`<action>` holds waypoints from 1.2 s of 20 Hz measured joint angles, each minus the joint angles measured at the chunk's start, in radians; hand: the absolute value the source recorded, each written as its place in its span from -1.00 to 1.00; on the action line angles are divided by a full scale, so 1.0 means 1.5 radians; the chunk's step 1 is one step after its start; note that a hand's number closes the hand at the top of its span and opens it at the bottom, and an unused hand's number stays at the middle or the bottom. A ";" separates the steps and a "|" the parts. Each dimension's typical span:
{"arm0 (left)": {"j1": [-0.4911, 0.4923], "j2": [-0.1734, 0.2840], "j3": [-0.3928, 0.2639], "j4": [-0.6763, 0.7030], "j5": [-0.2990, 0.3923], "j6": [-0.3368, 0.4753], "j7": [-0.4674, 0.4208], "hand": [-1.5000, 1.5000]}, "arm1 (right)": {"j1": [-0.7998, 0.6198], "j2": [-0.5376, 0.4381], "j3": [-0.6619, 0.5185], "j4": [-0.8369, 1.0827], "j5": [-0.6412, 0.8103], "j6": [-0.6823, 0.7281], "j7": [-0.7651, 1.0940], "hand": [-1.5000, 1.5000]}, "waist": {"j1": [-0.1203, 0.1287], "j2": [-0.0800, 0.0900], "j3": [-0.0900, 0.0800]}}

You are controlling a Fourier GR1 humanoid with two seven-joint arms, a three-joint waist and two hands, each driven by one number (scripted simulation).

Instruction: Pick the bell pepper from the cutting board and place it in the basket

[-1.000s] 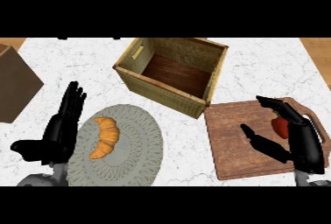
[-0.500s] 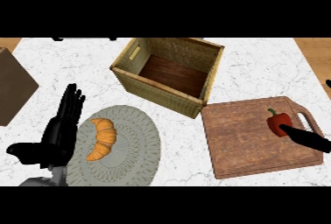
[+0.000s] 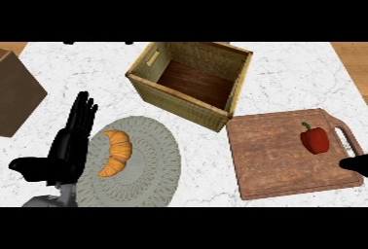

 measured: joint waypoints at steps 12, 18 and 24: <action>0.000 -0.014 0.006 0.008 -0.007 -0.015 -0.004 0.00 | -0.100 -0.021 0.030 -0.025 -0.092 0.102 0.117 -1.00 | 0.010 0.005 0.004; -0.003 -0.018 0.014 -0.004 -0.014 -0.014 0.010 0.00 | -0.073 0.012 0.052 0.009 -0.045 0.100 0.103 -1.00 | 0.008 0.005 0.005; 0.013 -0.024 0.022 -0.010 -0.018 -0.032 0.006 0.00 | -0.046 0.053 0.032 0.045 -0.012 0.103 0.067 -1.00 | 0.006 0.005 0.005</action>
